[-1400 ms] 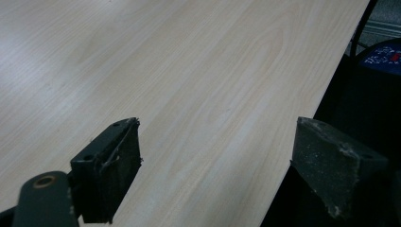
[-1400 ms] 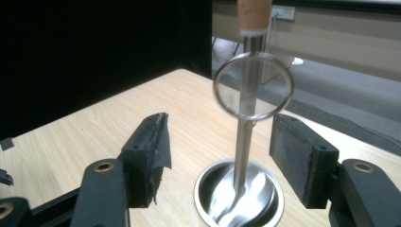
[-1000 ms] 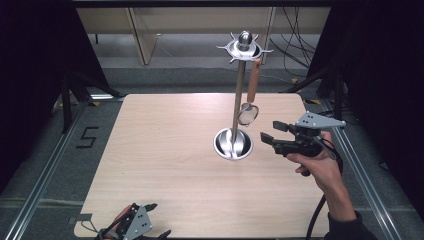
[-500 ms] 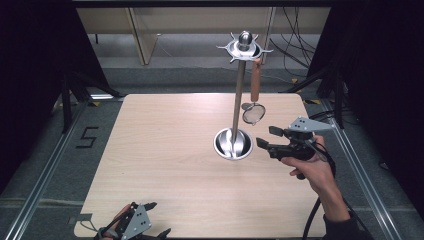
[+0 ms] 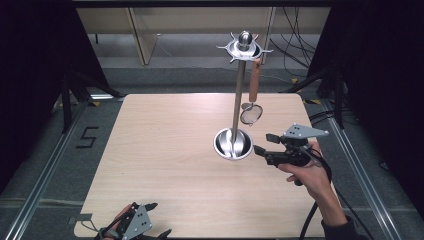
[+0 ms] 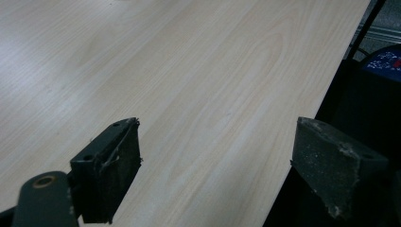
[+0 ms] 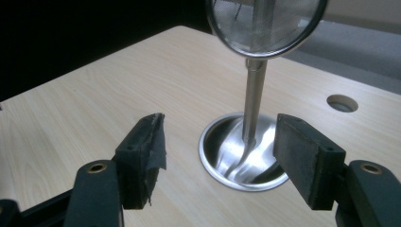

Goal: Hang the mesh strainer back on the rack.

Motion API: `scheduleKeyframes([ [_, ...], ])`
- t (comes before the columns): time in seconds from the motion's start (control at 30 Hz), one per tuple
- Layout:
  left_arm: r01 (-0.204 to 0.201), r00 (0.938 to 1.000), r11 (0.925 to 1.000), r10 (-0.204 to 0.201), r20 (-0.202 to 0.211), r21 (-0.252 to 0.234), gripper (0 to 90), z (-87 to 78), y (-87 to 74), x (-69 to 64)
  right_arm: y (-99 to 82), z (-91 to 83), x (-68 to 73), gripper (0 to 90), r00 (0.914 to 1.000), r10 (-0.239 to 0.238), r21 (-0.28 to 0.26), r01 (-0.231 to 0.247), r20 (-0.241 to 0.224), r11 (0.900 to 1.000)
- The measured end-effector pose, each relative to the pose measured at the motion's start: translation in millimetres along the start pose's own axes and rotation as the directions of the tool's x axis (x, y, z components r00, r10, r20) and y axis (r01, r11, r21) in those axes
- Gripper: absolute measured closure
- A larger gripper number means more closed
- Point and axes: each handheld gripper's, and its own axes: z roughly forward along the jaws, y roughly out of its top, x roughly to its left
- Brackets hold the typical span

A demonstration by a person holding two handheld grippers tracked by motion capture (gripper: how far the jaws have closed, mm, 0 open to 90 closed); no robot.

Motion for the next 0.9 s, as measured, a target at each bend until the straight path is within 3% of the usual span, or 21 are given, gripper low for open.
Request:
scheduleKeyframes([
  [0.07,-0.009,1.0000,0.9997,0.009,0.003,0.021,15.6,-1.8,0.7,1.0,-2.0,2.5,1.3,35.5,0.9998,0.018,-0.003,-0.018,-0.006,0.9998],
  [0.17,-0.003,1.0000,1.0000,0.003,-0.005,0.001,15.6,-0.8,-0.2,-0.1,-5.1,6.9,0.8,35.5,0.9997,0.024,0.037,-0.024,-0.010,0.9990],
  [0.23,0.000,1.0000,0.9999,0.000,0.000,0.010,15.6,-1.3,0.6,-0.2,-6.9,9.8,2.2,35.5,0.9995,0.030,0.023,-0.030,0.000,0.9993],
  [0.3,0.013,0.9999,0.9998,-0.013,-0.009,-0.016,15.7,0.2,0.5,-1.2,-7.0,9.1,2.9,35.4,0.9995,0.023,0.051,-0.022,-0.023,0.9985],
  [0.37,0.010,0.9999,0.9999,-0.010,-0.009,-0.004,15.7,-0.1,0.5,-0.7,-7.5,11.5,2.3,35.2,0.9997,0.004,0.040,-0.003,-0.022,0.9992],
  [0.43,0.000,0.9999,1.0000,0.000,-0.011,-0.004,15.7,-0.7,-0.4,0.0,-8.1,12.0,4.0,35.1,0.9994,0.022,0.059,-0.021,-0.026,0.9980],
  [0.5,-0.008,0.9999,1.0000,0.008,-0.015,0.005,15.7,-0.8,-0.6,0.2,-10.0,14.5,3.3,35.1,0.9996,-0.007,0.050,0.008,-0.027,0.9987],
  [0.53,-0.008,0.9999,1.0000,0.008,-0.013,0.004,15.7,-0.9,-0.6,0.2,-11.5,15.3,6.3,35.1,0.9992,0.018,0.068,-0.016,-0.035,0.9976],
  [0.87,-0.009,0.9999,0.9999,0.009,-0.008,0.009,15.6,0.6,-0.9,0.4,-20.9,20.5,12.5,34.2,0.9990,0.001,0.079,0.003,-0.044,0.9969],
  [0.9,-0.008,0.9999,0.9999,0.009,-0.008,0.010,15.6,0.7,-1.0,0.5,-21.9,20.5,14.7,34.2,0.9981,0.022,0.090,-0.017,-0.058,0.9958],
])
